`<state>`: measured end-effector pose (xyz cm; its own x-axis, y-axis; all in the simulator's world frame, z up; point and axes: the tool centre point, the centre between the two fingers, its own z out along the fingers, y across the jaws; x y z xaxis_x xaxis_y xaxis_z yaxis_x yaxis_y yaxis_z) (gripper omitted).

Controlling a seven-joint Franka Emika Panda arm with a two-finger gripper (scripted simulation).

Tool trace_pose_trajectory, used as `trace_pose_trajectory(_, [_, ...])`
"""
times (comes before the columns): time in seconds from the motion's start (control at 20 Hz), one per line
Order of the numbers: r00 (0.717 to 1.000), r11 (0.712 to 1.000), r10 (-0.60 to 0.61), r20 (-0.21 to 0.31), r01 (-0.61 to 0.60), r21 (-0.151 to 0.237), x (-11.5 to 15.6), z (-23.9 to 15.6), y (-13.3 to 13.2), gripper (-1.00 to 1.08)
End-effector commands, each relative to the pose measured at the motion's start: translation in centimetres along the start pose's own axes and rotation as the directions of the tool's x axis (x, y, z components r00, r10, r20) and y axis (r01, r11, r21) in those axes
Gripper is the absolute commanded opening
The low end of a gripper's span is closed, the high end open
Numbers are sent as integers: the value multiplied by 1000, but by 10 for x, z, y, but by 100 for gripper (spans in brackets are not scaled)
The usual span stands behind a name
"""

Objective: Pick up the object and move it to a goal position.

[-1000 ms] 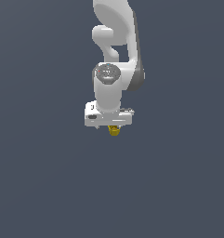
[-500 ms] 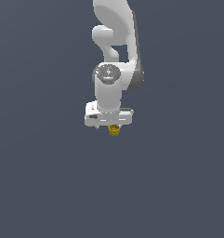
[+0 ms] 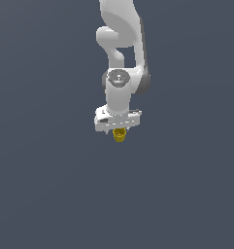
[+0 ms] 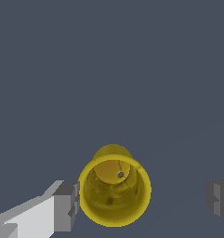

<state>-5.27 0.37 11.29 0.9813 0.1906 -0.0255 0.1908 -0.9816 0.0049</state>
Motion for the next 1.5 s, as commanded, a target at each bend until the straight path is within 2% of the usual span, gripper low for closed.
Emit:
trace_pose_trajectory(0.0, [999, 999, -33, -10, 33, 1, -8, 6, -7, 100])
trace_pose_trajectory(0.35, [996, 996, -84, -24, 85, 3, -20, 16, -17, 100])
trace_pose_trajectory(0.7, [996, 996, -86, -24, 86, 3, -21, 19, -17, 100])
trace_pose_trajectory(1.15, [996, 996, -89, -25, 89, 3, -22, 57, -18, 100])
trace_pose_trajectory(1.45, [996, 996, -89, -26, 90, 3, -21, 67, -18, 100])
